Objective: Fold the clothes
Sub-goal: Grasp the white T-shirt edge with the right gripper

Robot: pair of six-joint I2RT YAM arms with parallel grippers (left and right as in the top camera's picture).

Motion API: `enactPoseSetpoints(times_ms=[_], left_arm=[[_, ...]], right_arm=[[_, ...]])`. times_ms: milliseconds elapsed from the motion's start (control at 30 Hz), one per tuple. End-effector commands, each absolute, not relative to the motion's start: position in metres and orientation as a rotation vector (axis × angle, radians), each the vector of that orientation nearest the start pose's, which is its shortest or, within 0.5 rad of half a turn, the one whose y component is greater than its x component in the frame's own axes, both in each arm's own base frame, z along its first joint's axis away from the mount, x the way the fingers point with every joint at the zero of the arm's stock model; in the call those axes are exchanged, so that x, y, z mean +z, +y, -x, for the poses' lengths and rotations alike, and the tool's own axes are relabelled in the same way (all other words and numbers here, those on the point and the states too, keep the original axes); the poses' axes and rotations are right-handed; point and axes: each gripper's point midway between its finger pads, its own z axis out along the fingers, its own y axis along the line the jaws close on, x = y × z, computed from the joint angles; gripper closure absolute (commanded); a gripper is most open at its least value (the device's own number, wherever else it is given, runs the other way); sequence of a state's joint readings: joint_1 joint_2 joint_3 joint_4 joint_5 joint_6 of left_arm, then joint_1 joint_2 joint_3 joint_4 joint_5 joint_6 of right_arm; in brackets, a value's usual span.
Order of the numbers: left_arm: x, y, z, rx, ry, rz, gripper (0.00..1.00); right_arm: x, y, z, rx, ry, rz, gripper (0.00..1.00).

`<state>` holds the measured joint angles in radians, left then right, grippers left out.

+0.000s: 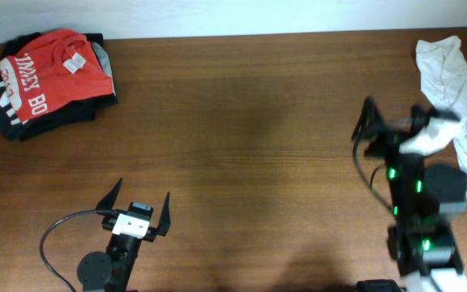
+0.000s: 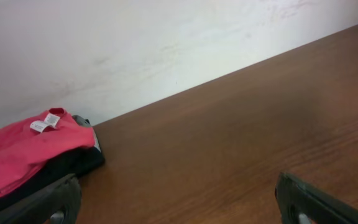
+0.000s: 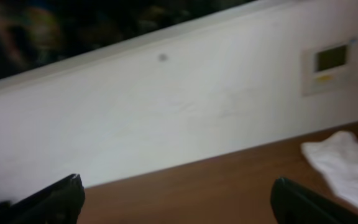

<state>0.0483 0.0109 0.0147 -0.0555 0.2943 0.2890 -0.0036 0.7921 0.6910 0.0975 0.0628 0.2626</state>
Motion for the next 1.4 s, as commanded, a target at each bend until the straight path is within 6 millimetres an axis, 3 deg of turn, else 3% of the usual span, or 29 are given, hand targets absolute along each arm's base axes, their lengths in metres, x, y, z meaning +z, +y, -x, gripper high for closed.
enactPoseSetpoints(times_ms=[0,67,167,200,267,433,533,700,833,1067,1233,1367], left_arm=[[0.163,-0.036,-0.241,0.032,1.570,-0.413,0.01],[0.163,-0.036,-0.241,0.032,1.570,-0.412,0.01],[0.163,-0.036,-0.241,0.032,1.570,-0.412,0.01],[0.163,-0.036,-0.241,0.032,1.570,-0.412,0.01],[0.163,-0.036,-0.241,0.032,1.570,-0.413,0.01],[0.163,-0.036,-0.241,0.032,1.570,-0.413,0.01],[0.163,-0.036,-0.241,0.032,1.570,-0.412,0.01],[0.163,-0.036,-0.241,0.032,1.570,-0.412,0.01],[0.163,-0.036,-0.241,0.032,1.570,-0.412,0.01],[0.163,-0.036,-0.241,0.032,1.570,-0.412,0.01],[0.163,-0.036,-0.241,0.032,1.570,-0.412,0.01],[0.163,-0.036,-0.241,0.032,1.570,-0.412,0.01]], right_arm=[[0.349,-0.064,-0.356,-0.187,1.649,-0.406,0.01],[0.339,-0.095,-0.378,-0.311,1.745,-0.482,0.01],[0.313,-0.158,-0.399,-0.436,1.861,-0.614,0.01],[0.306,-0.171,-0.403,-0.444,1.881,-0.636,0.01],[0.275,-0.205,-0.412,-0.442,1.985,-0.683,0.01],[0.222,-0.274,-0.396,-0.508,2.113,-0.861,0.01],[0.206,-0.288,-0.396,-0.470,2.128,-0.885,0.01],[0.120,-0.300,-0.407,-0.387,2.314,-0.861,0.00],[0.079,-0.308,-0.412,-0.398,2.396,-0.869,0.04],[0.058,-0.332,-0.414,-0.364,2.353,-0.903,0.07],[0.051,-0.336,-0.422,-0.324,2.327,-0.890,0.20],[0.032,-0.335,-0.428,-0.285,2.337,-0.880,0.21]])
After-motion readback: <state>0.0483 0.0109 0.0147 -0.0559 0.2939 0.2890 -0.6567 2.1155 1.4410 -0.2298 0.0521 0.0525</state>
